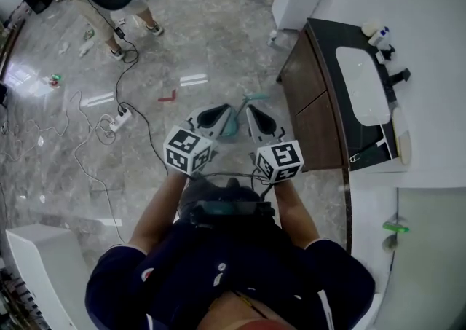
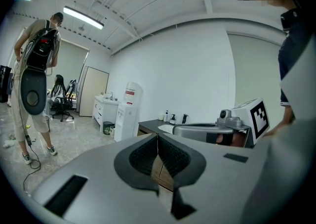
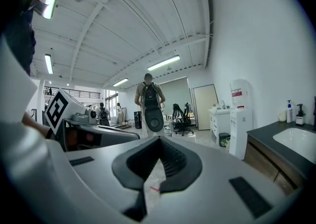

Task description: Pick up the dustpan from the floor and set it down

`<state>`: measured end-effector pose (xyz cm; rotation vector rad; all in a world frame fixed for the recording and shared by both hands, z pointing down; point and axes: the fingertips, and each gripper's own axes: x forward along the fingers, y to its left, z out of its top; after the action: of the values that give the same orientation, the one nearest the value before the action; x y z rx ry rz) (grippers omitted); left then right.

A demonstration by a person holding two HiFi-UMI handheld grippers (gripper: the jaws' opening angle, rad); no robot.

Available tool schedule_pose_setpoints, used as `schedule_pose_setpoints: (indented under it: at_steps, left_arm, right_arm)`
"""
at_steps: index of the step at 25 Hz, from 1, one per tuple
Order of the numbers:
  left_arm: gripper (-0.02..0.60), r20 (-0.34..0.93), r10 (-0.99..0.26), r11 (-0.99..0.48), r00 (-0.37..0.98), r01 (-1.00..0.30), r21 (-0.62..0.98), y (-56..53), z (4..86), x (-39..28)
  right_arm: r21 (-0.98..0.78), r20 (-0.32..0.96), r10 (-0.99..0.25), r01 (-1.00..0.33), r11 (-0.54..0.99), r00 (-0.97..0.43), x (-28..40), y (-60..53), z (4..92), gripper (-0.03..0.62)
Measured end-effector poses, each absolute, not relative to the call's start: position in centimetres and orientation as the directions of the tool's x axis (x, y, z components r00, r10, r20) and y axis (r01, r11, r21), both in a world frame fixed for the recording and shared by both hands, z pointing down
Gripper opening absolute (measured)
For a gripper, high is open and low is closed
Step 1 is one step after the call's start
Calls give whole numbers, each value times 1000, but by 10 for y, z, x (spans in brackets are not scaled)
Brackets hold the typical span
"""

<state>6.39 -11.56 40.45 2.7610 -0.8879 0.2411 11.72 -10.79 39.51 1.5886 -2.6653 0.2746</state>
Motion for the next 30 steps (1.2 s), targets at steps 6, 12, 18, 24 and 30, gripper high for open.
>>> schedule_pose_setpoints:
  at_steps: [6, 12, 18, 24, 30]
  left_arm:
    - [12, 220, -552, -792, 804, -588, 165, -113, 400, 65]
    - [12, 219, -550, -793, 806, -586, 165, -113, 400, 66]
    - [12, 218, -547, -794, 809, -583, 172, -113, 401, 67]
    - [12, 221, -539, -798, 813, -577, 175, -116, 402, 72]
    - [12, 221, -538, -798, 813, -576, 176, -118, 402, 72]
  right_arm:
    - [-136, 100, -872, -875, 465, -479, 117, -107, 385, 6]
    - [-132, 103, -872, -876, 465, -478, 117, -108, 386, 6]
    - [-128, 102, -874, -878, 461, -474, 118, -108, 384, 6]
    - [-129, 105, -875, -879, 460, -473, 120, -112, 385, 6]
    - [-139, 88, -877, -878, 459, -473, 121, -114, 383, 6]
